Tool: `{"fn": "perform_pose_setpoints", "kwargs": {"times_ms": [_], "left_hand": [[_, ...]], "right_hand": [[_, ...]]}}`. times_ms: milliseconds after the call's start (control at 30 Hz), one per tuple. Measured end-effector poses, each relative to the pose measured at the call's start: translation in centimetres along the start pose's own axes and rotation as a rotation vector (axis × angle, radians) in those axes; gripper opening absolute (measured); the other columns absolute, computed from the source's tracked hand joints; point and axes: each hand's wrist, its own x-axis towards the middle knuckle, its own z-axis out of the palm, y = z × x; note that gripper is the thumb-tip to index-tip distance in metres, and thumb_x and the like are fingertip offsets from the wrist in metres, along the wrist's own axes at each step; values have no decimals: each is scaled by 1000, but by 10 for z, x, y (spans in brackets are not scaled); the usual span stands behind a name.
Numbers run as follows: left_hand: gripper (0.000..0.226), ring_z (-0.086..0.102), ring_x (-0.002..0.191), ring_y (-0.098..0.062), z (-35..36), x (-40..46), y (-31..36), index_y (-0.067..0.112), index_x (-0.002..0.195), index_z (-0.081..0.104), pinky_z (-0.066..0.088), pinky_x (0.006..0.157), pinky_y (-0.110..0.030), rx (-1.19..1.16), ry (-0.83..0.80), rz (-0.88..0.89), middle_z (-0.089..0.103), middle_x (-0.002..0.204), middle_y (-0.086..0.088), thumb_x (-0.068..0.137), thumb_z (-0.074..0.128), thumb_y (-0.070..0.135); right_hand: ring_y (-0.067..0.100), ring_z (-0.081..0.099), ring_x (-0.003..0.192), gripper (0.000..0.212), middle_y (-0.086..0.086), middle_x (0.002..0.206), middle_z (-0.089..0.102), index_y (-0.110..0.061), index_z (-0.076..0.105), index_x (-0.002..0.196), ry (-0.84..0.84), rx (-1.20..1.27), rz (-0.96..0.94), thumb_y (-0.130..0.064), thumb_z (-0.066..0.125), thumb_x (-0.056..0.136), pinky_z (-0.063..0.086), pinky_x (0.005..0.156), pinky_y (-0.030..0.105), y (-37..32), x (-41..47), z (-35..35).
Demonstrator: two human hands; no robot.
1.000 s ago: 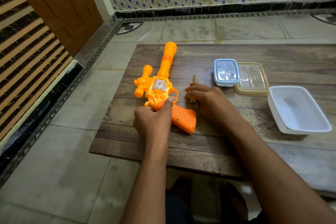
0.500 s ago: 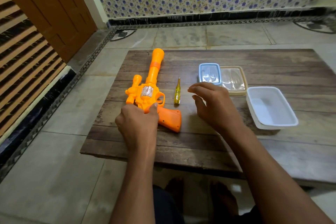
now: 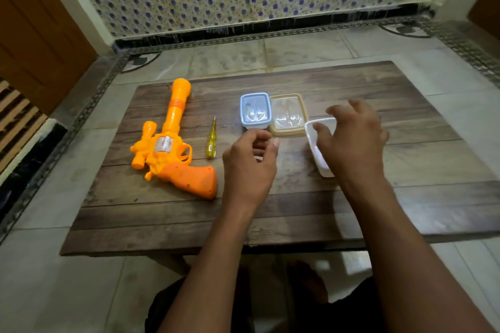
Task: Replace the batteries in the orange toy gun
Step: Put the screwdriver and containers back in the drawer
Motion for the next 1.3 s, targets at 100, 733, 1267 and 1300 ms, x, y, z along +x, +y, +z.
{"fn": "perform_pose_setpoints", "kwargs": {"times_ms": [100, 733, 1267, 1300], "left_hand": [[8, 74, 79, -9, 14, 2, -2, 20, 104, 73, 62, 71, -31, -14, -103, -39, 74, 88, 7, 99, 71, 26], [10, 56, 48, -14, -28, 5, -29, 19, 93, 77, 50, 58, -29, 93, -153, -226, 57, 54, 8, 88, 74, 10], [5, 56, 52, -5, -35, 9, -29, 18, 90, 78, 48, 60, -25, 81, -94, -272, 59, 55, 12, 87, 76, 14], [6, 54, 52, -2, -35, 9, -28, 18, 91, 78, 47, 60, -23, 92, -83, -272, 59, 55, 11, 86, 76, 14]], "right_hand": [[41, 60, 120, 33, 19, 128, 65, -11, 67, 123, -38, 35, 42, -30, 65, 96, 53, 95, 49, 12, 4, -5], [39, 51, 134, 35, 13, 147, 54, -23, 74, 127, -370, 110, -200, -12, 62, 96, 45, 110, 51, 13, 35, 46], [34, 59, 105, 45, 15, 111, 61, -11, 66, 110, -280, 81, -24, -40, 77, 78, 49, 84, 39, 6, 19, 29], [38, 56, 116, 60, 16, 121, 59, -15, 61, 124, -327, 58, -19, -48, 77, 76, 49, 91, 44, 4, 17, 31]]}}
